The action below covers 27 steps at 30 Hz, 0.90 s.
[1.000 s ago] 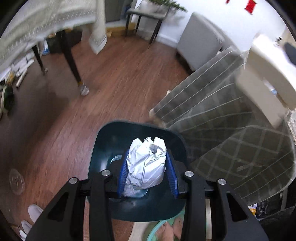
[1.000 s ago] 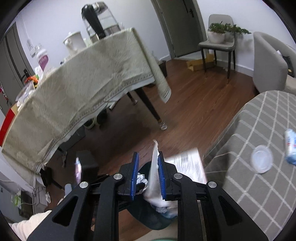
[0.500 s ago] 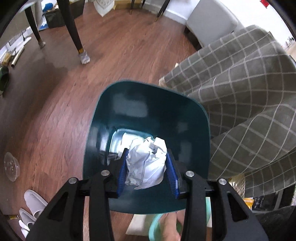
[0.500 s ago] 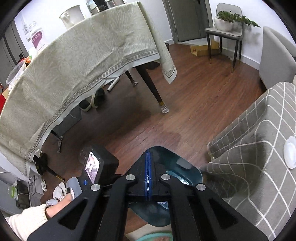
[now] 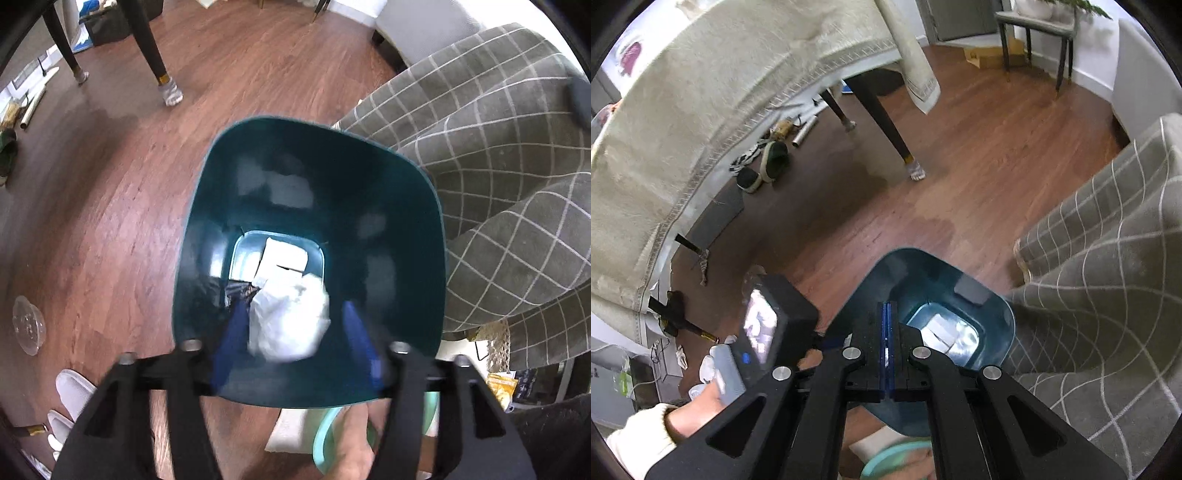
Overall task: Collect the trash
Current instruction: 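Move both open tools back over the table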
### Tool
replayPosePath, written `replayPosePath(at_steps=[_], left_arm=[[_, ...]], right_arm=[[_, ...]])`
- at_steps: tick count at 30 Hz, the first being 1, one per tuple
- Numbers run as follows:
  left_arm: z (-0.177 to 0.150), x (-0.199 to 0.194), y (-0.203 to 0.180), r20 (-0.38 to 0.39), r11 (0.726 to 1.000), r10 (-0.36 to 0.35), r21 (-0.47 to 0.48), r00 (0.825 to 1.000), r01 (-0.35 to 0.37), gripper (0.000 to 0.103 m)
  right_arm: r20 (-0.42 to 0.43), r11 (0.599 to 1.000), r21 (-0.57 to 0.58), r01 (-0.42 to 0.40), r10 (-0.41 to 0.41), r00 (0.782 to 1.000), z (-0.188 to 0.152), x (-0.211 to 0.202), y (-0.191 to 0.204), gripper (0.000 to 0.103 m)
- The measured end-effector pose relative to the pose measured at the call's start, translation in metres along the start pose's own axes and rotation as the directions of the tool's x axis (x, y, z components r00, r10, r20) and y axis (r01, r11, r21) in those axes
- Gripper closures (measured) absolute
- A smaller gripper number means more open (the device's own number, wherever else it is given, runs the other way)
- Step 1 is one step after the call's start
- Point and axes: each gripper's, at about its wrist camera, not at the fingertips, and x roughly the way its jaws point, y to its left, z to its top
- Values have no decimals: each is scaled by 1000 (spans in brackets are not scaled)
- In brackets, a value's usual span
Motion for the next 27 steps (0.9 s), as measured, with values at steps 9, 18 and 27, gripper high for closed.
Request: replayPosePath(at_steps=[9,18,27], left_arm=[[11,-75,-13,236,999,28,31,971,-37,28],[24,-171,-27,503,1000,-14,15,864,7,24],[37,-224,-61,627,999,-45,48,778,19,18]], right_arm=[[9,1000,15,4,-4,1000,-3,-5,-10,102],[123,1000,-18,-23,25,992,-3,-54,-9,102],[276,1000,-17,12,-7,961,-8,-119,-32,69]])
